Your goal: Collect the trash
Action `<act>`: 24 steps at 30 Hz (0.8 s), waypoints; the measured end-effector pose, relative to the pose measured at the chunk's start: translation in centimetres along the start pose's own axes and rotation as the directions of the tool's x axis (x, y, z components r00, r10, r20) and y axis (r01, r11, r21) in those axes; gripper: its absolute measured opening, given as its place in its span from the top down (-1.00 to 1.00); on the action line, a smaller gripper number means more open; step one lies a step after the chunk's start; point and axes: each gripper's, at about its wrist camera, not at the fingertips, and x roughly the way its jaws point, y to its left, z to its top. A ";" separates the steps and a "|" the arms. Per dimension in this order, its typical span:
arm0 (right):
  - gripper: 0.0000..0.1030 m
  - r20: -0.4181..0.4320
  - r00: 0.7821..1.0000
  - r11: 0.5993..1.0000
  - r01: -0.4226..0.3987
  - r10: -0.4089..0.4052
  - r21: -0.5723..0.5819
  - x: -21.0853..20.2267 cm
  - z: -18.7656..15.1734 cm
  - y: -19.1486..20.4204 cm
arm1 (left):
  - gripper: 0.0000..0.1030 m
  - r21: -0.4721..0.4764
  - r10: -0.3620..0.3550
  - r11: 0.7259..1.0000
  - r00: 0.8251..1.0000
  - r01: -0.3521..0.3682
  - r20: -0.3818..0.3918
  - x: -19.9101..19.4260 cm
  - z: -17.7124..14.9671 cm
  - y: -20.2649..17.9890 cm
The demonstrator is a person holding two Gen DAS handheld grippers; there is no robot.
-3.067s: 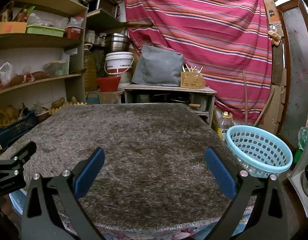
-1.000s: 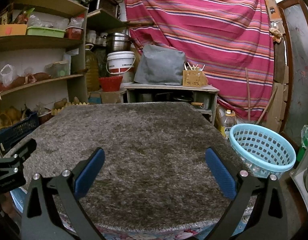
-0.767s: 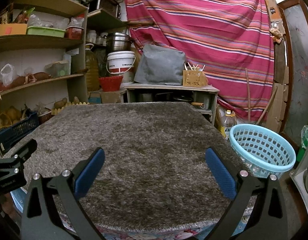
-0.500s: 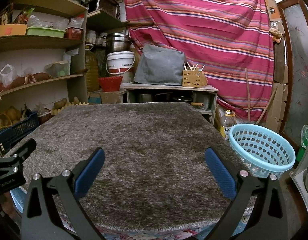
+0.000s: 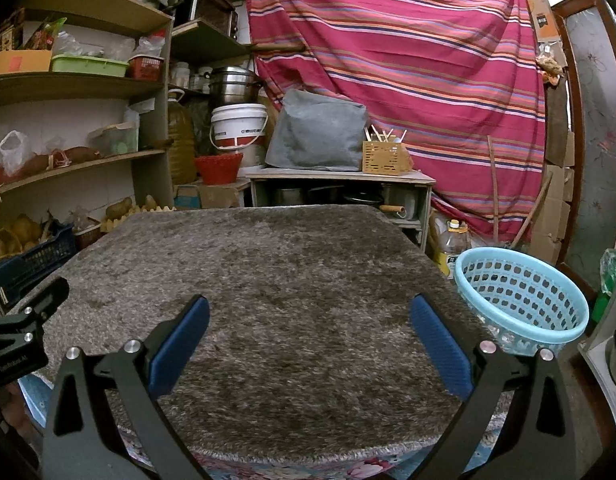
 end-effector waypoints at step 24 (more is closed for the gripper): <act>-0.91 -0.005 1.000 1.000 -0.001 0.001 0.002 0.2 0.1 -0.3 | -0.90 -0.003 0.002 1.000 1.000 -0.002 0.006 0.0 0.0 0.3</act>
